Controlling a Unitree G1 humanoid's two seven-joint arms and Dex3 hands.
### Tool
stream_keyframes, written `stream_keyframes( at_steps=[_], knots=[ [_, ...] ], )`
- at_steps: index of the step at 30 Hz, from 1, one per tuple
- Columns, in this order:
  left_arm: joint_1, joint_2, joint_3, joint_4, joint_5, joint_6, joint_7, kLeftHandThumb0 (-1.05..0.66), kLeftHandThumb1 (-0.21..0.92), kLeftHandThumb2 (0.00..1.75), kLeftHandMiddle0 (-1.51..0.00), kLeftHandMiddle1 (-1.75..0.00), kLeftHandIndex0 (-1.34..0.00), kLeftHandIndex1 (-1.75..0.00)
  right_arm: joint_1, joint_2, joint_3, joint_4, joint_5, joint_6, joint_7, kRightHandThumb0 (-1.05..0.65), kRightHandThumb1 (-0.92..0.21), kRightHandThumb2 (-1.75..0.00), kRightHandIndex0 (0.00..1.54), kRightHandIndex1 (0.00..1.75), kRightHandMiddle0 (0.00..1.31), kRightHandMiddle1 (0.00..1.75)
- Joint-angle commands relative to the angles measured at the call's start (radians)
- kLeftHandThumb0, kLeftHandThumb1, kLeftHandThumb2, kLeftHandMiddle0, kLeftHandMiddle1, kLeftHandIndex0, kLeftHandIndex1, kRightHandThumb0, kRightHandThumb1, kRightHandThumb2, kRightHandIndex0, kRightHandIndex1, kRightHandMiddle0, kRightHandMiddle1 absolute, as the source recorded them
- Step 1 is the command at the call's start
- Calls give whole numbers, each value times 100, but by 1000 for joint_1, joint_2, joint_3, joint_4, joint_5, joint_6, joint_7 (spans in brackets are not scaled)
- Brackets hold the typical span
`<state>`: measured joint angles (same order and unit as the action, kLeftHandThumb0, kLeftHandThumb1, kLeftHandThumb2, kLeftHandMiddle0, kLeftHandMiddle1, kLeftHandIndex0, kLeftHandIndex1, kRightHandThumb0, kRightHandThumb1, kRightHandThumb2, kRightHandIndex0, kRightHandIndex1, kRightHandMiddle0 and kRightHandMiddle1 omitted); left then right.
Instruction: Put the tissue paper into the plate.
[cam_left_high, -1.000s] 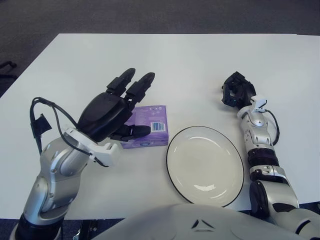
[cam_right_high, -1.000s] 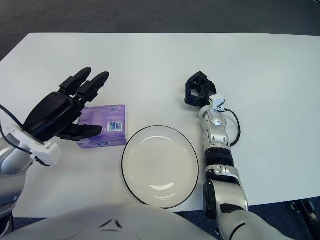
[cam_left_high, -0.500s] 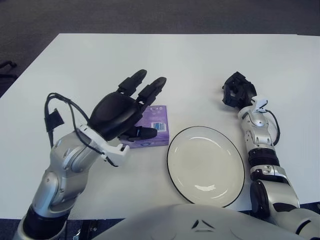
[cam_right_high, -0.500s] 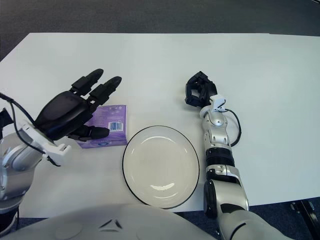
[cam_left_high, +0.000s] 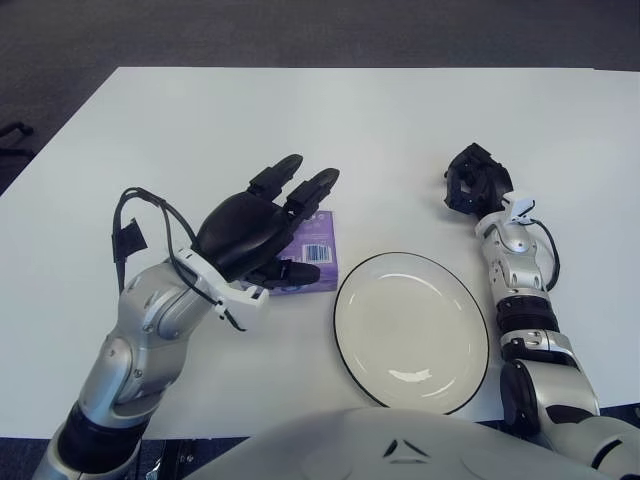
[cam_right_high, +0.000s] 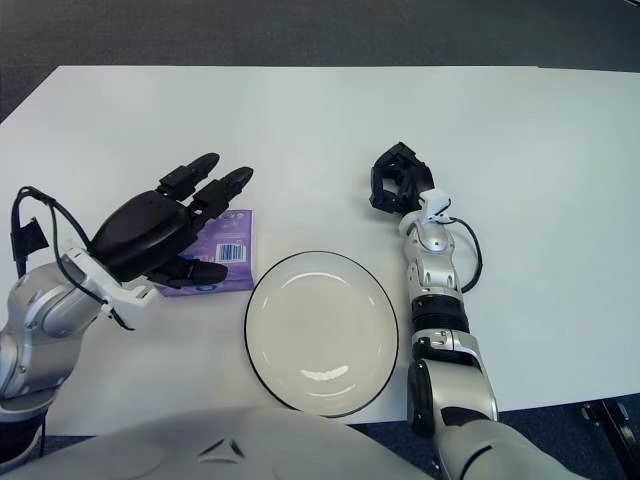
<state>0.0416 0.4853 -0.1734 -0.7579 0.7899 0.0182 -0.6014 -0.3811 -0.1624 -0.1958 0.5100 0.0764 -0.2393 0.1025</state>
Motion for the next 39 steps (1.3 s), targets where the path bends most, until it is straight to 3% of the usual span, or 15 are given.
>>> stream_keyframes(
  at_steps=[1,17,32,39],
  knots=[
    [-10,-2,-17,23,-17,20,-37,-105,92,63,0,0,0,-5,126,35,4,85,7,22,-7,-43,-47,-113,128,175,49,175],
    [-38,-8,-54,65,-35,158,-169,-105,92,76,-3,-1,0,-8,135,33,8,67,7,31,-7,-43,-47,-112,128,175,49,175],
    [-42,-11,-83,98,-42,257,-213,-105,92,79,-1,0,0,-6,139,33,6,56,10,40,-6,-43,-48,-111,126,175,49,175],
    [-37,-12,-105,140,-10,276,-188,-105,92,78,-3,-1,0,-13,142,32,7,49,7,38,-9,-43,-49,-111,126,175,48,175]
  ],
)
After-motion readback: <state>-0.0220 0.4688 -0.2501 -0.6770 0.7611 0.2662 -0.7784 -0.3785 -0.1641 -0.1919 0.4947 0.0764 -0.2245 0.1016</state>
